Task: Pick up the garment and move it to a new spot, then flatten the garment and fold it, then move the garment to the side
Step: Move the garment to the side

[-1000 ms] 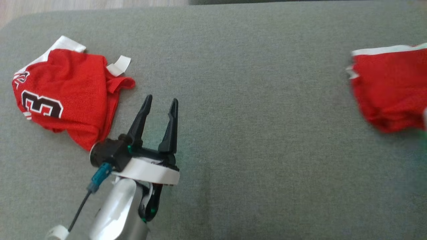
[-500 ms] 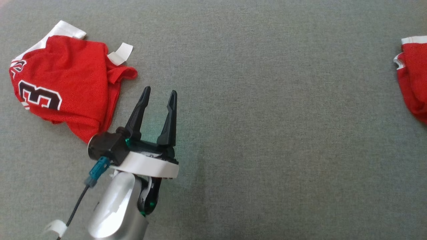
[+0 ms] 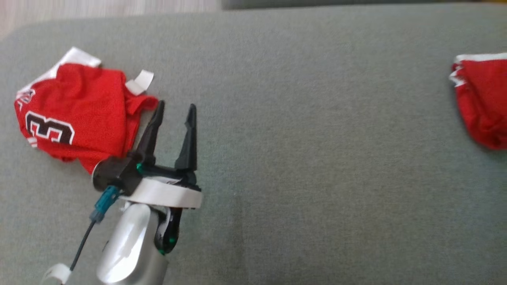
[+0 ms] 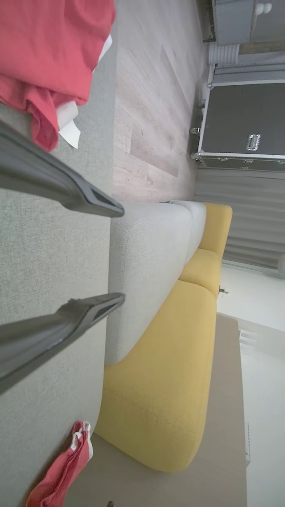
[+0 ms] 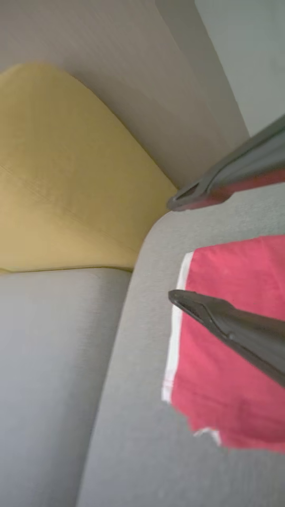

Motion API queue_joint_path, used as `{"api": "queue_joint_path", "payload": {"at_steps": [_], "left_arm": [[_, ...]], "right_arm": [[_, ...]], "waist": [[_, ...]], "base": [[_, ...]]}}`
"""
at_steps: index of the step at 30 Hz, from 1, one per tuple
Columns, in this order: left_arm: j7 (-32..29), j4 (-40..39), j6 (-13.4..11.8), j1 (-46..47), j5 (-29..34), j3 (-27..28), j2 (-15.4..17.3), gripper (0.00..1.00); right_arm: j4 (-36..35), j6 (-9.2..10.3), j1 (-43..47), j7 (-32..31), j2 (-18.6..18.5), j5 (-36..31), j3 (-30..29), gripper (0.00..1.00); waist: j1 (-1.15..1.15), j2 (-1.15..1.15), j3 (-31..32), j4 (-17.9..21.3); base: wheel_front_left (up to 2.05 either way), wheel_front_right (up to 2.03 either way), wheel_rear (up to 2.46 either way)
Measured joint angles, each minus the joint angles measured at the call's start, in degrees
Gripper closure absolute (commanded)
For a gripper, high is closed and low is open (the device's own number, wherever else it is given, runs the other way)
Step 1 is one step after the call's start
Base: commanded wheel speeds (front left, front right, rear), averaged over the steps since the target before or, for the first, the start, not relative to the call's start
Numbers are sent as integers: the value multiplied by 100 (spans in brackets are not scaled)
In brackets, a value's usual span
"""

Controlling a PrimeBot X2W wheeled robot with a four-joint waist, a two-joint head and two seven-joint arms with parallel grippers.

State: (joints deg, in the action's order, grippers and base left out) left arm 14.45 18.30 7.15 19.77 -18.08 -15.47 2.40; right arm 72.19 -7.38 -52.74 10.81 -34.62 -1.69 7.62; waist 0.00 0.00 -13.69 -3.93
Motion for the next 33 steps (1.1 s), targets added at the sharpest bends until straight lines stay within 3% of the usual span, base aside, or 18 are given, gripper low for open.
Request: {"api": "queue_joint_path", "payload": {"at_steps": [7,15,21,25,33], "left_arm": [[0,-101,-1,-493,22,294,1,0],[0,-382,-9,-1139,51,655,8,0],[0,-566,-10,-1413,49,743,8,0],[0,-563,-11,-1614,49,804,10,0],[0,-564,-12,-1966,49,792,12,0]], "right_arm": [[-470,0,93,274,972,137,-400,0],[-2504,0,1007,358,2197,926,-634,0],[-3894,0,2448,358,2872,1341,-815,0],[-4404,0,3412,358,3095,1480,-827,0],[-4749,1,4676,358,3156,1526,-537,0]], "waist": [[-1,0,648,194],[-2,0,1430,464],[-1,0,1660,503],[-1,0,1742,443],[0,0,1805,382]], "base": [[0,0,0],[0,0,0],[0,0,0],[0,0,0],[0,0,0]]}}
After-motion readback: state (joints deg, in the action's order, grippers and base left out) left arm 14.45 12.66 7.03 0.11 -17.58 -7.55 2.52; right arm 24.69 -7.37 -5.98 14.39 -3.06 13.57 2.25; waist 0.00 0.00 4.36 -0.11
